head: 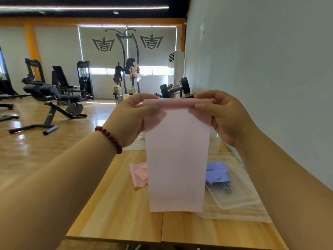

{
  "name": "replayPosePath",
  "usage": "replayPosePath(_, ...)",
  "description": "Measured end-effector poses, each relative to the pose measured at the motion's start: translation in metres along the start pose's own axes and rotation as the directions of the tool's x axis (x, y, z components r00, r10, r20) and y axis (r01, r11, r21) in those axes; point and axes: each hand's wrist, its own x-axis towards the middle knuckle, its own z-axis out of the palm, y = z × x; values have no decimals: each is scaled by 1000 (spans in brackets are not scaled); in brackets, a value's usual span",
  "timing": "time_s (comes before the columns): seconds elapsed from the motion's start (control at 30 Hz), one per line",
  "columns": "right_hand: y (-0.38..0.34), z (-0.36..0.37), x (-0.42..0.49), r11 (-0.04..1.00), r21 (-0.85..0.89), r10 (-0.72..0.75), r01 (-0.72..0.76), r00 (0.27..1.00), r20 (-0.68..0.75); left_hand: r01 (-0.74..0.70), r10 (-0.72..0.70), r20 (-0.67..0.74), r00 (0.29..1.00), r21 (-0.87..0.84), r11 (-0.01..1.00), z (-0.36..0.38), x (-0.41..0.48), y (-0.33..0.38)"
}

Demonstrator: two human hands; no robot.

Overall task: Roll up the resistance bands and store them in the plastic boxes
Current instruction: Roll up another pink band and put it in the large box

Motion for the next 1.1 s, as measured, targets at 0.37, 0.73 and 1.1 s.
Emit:
replayPosePath(0.37,66,-11,7,987,-123,103,-105,994,-29,124,-123,-50,991,17,992,-16,18,-64)
replayPosePath(0.73,116,-13,8,971,-201,123,-126,992,-27,219,-218,-47,975,26,975,-30,26,-107)
replayPosePath(1.1,139,-9,18,966,-232,97,-113,992,-83,190,-191,-67,979,-24,981,-36,36,-121)
